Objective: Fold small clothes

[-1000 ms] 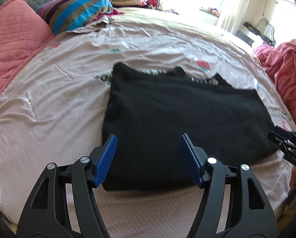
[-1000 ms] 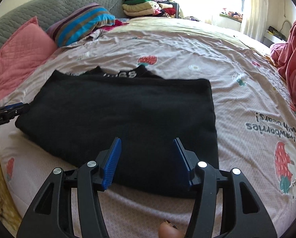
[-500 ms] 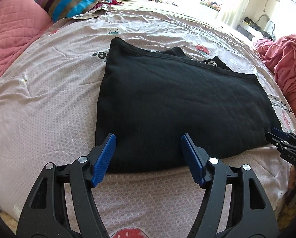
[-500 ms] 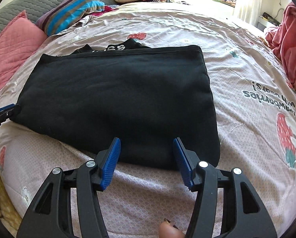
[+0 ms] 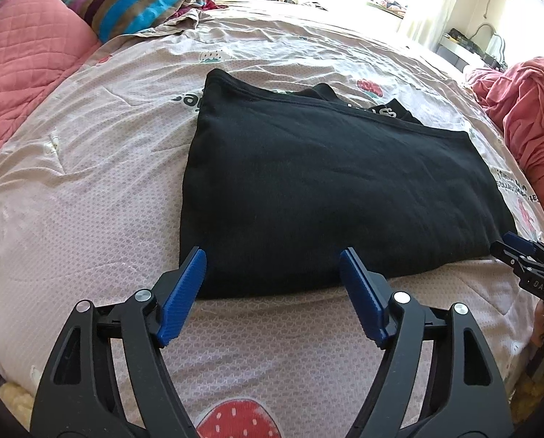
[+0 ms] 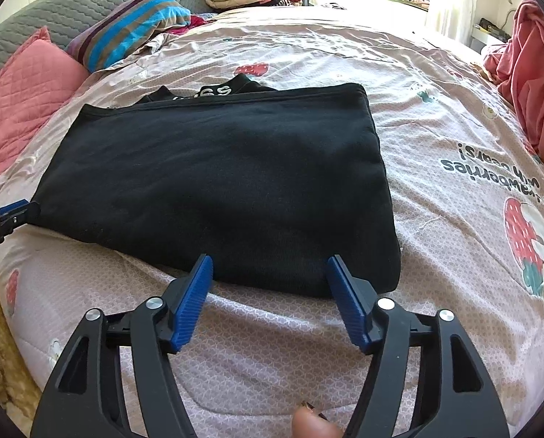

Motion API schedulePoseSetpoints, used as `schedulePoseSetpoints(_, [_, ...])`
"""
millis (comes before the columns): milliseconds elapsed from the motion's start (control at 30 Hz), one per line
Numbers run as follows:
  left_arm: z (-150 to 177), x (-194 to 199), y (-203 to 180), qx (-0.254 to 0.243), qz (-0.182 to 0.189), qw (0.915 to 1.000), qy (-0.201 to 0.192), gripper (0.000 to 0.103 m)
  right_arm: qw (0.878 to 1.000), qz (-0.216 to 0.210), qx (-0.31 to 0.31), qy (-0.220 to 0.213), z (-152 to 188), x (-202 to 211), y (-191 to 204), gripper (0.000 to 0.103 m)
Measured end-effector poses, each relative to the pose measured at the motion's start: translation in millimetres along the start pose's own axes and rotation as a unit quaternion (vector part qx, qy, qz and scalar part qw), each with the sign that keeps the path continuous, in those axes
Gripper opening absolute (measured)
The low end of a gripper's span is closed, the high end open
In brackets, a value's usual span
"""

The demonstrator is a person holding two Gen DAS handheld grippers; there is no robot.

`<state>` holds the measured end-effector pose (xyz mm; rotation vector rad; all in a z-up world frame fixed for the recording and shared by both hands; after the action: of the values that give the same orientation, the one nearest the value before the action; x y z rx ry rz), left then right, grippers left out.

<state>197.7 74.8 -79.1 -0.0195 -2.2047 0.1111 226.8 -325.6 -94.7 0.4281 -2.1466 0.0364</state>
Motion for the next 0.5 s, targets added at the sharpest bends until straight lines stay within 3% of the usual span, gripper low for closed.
schedulePoseSetpoints(300, [4.3, 9.0, 0.5, 0.006, 0.007, 1.0, -0.004, 0.07, 1.0, 0.003, -0.003, -0.005, 2.2, 8.7, 2.1, 0.071])
schedulePoseSetpoints(400, [5.9, 12.3, -1.7, 0.005, 0.008, 0.9999, -0.005, 0.072, 1.0, 0.007, -0.004, -0.009, 2.4, 12.4, 2.0, 0.08])
schedulePoseSetpoints(500, [7.3, 15.7, -3.0, 0.003, 0.01, 0.9999, -0.007, 0.076, 1.0, 0.01, 0.0, -0.014, 2.8, 17.3, 3.0, 0.08])
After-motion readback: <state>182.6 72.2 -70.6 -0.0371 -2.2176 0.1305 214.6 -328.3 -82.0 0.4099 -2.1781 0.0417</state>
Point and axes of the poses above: each gripper's, at about its wrist camera, not at the fingertips, and x roughly against the way its jaws point, y to its left, z to its underside, the point moved 9 cm from there along -x, roughly the way its jaws point, and after that the axes turned 5 degrees about -x, right-handed, at the moved point
